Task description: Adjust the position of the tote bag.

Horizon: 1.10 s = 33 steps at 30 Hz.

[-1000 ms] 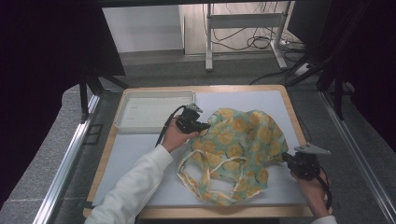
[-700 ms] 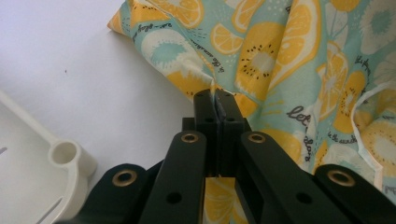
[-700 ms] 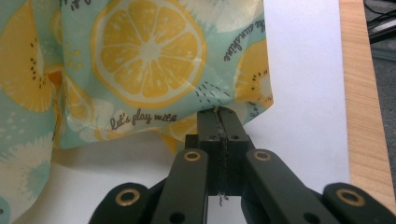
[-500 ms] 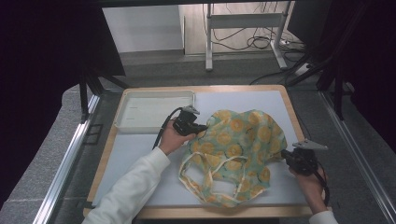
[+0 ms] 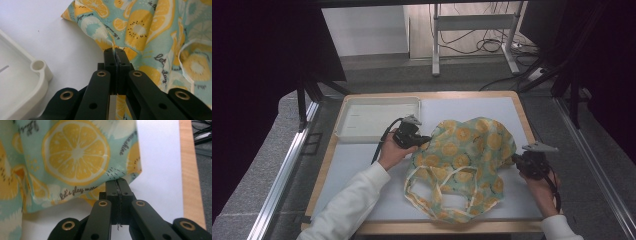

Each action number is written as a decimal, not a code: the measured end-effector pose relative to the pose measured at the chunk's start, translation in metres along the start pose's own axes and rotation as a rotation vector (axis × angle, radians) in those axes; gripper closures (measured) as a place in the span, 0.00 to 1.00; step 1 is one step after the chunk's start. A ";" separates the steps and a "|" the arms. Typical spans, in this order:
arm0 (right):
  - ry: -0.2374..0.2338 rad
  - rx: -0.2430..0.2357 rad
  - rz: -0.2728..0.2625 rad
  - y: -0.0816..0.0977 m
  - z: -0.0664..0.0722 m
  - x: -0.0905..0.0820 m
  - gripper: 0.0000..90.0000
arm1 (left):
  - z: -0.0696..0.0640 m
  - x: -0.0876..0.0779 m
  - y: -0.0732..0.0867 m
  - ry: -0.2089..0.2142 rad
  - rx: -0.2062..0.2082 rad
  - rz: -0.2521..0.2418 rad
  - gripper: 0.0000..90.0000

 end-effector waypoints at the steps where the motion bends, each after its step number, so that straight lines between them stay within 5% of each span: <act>1: 0.003 0.002 -0.003 -0.003 -0.002 0.002 0.99 | -0.001 -0.001 0.001 0.000 0.004 -0.001 1.00; 18: 0.019 0.031 0.043 -0.033 -0.021 0.031 0.99 | -0.017 -0.017 0.009 0.008 0.034 -0.047 1.00; 33: 0.023 0.004 0.068 -0.074 -0.014 0.060 0.99 | -0.024 -0.033 0.020 0.017 0.037 -0.077 1.00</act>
Point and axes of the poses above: each handheld gripper's, and its own axes: x roughly forward along the jaws, y roughly out of its underside, z roughly to its left, the point moved 2 cm from there along x, roughly forward along the jaws, and after that the axes turned 3 degrees about x, right-handed, at the moved point
